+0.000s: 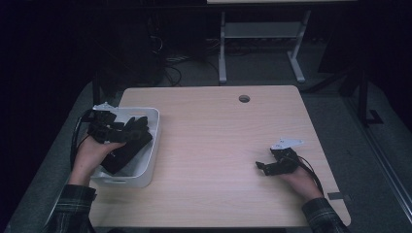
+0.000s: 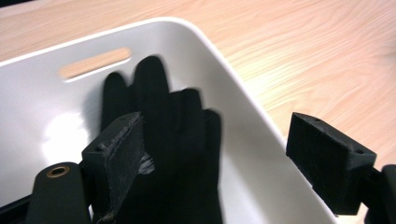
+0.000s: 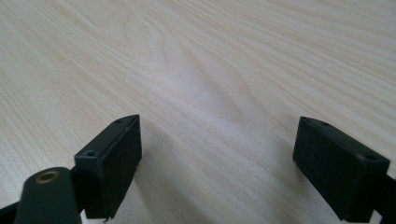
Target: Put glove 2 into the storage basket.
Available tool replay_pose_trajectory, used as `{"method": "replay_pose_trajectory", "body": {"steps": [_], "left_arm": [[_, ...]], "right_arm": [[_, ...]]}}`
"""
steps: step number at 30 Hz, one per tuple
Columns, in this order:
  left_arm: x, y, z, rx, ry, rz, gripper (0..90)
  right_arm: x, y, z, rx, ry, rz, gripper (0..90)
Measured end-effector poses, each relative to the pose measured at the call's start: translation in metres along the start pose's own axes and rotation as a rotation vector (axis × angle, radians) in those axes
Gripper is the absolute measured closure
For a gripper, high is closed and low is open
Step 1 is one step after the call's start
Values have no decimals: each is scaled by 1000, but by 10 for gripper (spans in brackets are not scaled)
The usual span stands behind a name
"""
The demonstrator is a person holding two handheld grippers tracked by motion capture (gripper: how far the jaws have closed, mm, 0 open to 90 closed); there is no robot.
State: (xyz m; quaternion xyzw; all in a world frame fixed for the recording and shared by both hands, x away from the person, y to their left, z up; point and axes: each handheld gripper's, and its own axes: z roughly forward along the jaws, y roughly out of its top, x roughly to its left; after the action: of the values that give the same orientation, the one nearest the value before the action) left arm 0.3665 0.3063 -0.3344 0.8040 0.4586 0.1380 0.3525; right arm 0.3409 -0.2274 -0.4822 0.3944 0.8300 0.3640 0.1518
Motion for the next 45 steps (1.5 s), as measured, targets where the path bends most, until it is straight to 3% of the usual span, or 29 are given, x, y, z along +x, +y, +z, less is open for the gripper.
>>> {"method": "replay_pose_trajectory", "body": {"steps": [11,18,24,34,38,41,43,45], "left_arm": [[-34,16,23,-51,-88,48,184],[-62,22,35,-71,-147,91,184],[-92,23,54,-56,-205,144,184],[-133,12,90,-54,-259,191,184],[-147,5,102,-32,-273,233,181],[-154,-1,112,-26,-275,256,180],[-158,-6,119,-25,-292,245,180],[-162,-12,126,-11,-287,270,180]], "right_arm": [[0,0,0,0,-2,7,151],[0,0,0,0,-2,7,149],[0,0,0,0,-3,8,148],[0,0,0,0,-3,8,148],[0,0,0,0,-3,7,148],[0,0,0,1,-3,7,148],[0,0,0,1,-3,7,148],[0,0,0,1,-3,7,148]]}}
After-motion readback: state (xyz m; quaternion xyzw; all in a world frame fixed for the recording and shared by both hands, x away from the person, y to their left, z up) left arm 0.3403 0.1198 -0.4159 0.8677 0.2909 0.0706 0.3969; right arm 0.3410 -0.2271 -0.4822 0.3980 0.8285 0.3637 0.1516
